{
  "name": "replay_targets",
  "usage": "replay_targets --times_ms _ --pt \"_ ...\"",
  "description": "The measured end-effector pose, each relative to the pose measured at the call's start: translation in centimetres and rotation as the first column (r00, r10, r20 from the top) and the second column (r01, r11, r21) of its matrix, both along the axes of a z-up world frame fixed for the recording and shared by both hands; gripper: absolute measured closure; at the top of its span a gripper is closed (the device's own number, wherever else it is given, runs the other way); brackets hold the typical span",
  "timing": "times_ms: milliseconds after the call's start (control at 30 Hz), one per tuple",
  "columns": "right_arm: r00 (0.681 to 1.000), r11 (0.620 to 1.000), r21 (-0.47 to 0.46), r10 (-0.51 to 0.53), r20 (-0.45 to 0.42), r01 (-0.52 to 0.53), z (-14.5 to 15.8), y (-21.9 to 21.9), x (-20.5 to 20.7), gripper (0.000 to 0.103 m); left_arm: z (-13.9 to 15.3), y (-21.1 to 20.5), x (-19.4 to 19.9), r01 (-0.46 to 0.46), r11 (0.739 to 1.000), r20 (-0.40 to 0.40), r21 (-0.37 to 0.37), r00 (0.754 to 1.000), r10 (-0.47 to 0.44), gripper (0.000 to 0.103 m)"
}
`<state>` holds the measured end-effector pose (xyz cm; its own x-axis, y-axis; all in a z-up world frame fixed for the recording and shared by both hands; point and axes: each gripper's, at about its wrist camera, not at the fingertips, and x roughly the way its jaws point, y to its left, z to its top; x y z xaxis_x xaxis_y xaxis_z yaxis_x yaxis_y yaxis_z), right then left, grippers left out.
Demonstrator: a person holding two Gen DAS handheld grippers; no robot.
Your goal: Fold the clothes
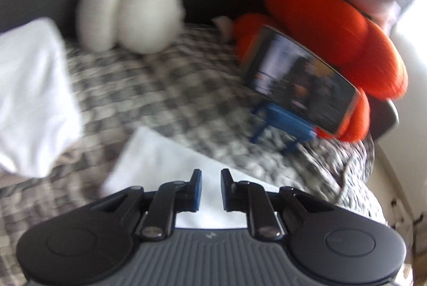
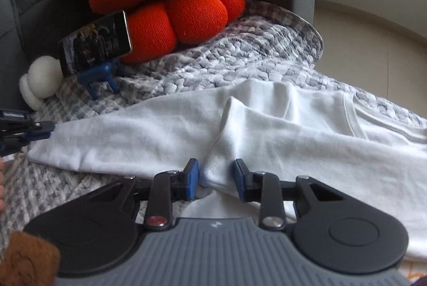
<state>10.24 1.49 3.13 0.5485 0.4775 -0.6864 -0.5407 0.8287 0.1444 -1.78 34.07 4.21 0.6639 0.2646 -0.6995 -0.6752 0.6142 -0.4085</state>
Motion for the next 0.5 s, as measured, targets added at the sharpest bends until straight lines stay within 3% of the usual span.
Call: replay_targets --times_ms 100,267,333,400,500 --pt "1.0 1.0 -0.01 -0.014 0.009 0.014 0.6 0.0 -0.4 0.069 -0.2 1.2 -1.2 -0.04 0.999 0.003 -0.023 0.999 0.041 0.089" --pt "0.995 0.997 0.083 -0.014 0.095 0.006 2.8 0.0 -1.4 0.069 -0.6 2.6 -2.2 -0.079 0.997 -0.006 -0.021 0.997 0.079 0.089" --pt "0.996 0.997 0.07 -0.02 0.088 0.014 2.5 0.8 -1.2 0.069 -0.8 3.1 -2.6 -0.092 0.996 -0.014 -0.013 0.996 0.092 0.089" --pt "0.999 0.999 0.028 -0.029 0.038 0.028 0.7 1.6 -0.6 0.077 -1.0 3.4 -2.8 -0.09 0.996 -0.023 -0.007 0.996 0.09 0.089" --pt "0.998 0.997 0.068 -0.048 0.037 0.045 0.1 1.1 -0.8 0.075 -1.4 3.9 -3.0 -0.076 0.997 -0.044 0.003 0.996 0.076 0.089"
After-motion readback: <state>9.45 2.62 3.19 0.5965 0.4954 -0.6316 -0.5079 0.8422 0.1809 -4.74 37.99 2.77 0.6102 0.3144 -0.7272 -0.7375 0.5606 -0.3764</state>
